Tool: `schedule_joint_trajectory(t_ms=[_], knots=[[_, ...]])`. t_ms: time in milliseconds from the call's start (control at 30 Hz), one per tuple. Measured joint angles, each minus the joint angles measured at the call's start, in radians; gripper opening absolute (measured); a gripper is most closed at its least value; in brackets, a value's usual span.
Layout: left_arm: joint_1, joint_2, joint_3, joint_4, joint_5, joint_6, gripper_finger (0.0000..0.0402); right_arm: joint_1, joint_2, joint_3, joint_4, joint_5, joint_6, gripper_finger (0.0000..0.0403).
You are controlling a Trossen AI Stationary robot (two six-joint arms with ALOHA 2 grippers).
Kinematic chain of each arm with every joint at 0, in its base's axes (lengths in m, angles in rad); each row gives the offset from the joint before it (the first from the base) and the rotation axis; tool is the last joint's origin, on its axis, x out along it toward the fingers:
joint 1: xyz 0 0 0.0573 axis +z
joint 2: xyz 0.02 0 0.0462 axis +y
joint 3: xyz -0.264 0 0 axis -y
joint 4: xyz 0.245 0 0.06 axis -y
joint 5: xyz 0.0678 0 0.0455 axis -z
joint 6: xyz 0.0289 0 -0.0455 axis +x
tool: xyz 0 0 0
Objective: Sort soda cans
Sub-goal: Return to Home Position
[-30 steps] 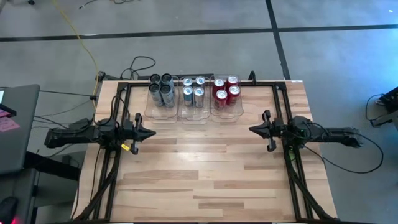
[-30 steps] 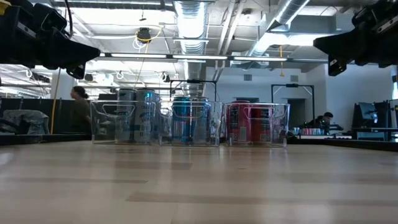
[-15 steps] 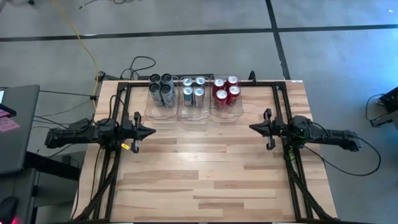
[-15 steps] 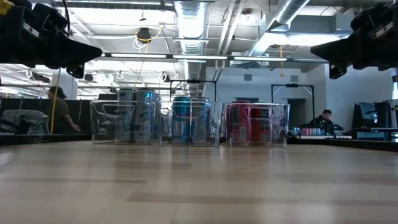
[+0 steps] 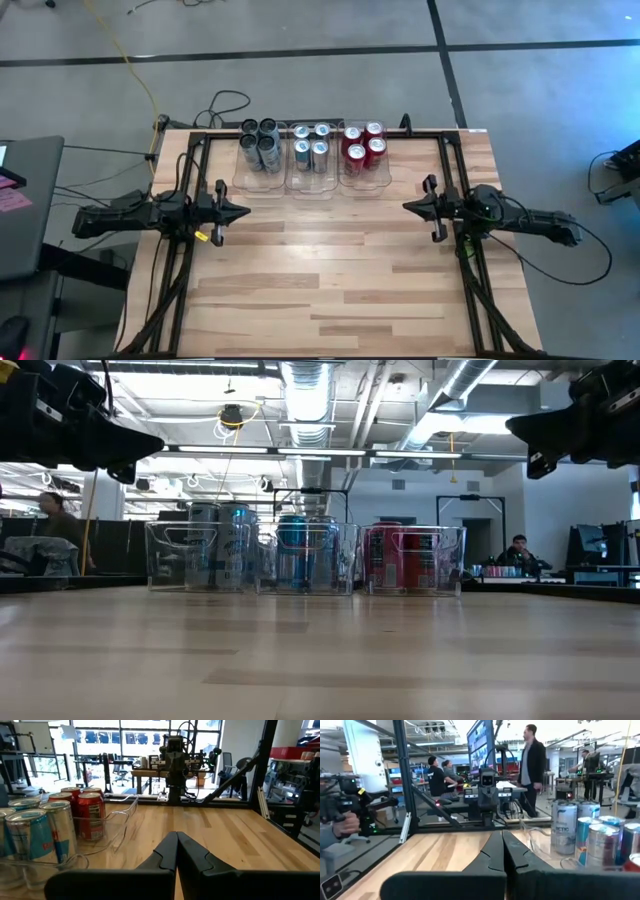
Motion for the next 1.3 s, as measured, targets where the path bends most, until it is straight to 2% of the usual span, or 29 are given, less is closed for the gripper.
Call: schedule_joint_trajectory(t_ms=[267, 367, 567, 1300], knots=[[0.029, 0.003, 0.0, 0.0, 0.0, -0.023, 0.0, 0.0, 0.0, 0.0, -0.022, 0.017, 0.006, 0.0003], [0.028, 0.003, 0.0, -0.006, 0.038, -0.033, 0.0, 0.0, 0.0, 0.0, -0.05, 0.05, -0.001, 0.001], [0.028, 0.003, 0.0, -0.007, 0.045, -0.046, 0.0, 0.0, 0.0, -0.001, -0.117, 0.059, -0.001, 0.0013], [0.028, 0.003, 0.0, -0.007, 0.044, -0.028, 0.0, 0.023, 0.0, 0.0, -0.121, 0.06, 0.023, 0.0013]])
